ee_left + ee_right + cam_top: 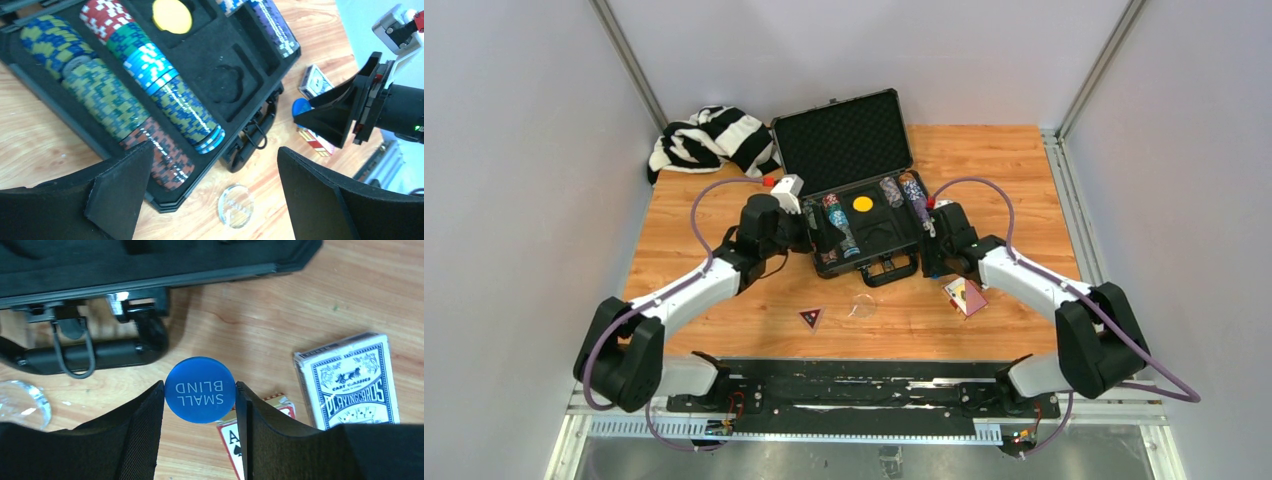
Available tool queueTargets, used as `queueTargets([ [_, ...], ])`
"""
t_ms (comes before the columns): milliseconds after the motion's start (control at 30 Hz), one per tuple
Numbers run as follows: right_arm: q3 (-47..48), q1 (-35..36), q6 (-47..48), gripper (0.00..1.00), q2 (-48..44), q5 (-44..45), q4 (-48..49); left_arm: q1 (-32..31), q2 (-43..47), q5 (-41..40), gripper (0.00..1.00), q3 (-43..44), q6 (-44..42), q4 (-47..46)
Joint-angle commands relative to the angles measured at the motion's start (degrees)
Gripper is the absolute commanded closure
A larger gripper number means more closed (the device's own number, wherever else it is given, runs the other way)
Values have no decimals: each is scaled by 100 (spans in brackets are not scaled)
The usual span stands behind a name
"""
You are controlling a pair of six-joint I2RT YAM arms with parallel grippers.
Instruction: Pack up texas hold em set
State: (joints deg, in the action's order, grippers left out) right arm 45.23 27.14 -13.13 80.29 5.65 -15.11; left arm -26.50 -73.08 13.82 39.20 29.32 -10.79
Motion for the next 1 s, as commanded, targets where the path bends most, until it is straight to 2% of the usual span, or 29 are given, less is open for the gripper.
queueTargets([
  [0,280,391,219,49,-151,203,-96,-22,-311,802,2,317,325,-161],
  [567,1093,1487,421,49,66,306,-190,-36,-817,1538,2,829,820,454],
  [967,2371,1552,692,49,1363,576,-342,-26,-435,911,2,804,421,1134],
])
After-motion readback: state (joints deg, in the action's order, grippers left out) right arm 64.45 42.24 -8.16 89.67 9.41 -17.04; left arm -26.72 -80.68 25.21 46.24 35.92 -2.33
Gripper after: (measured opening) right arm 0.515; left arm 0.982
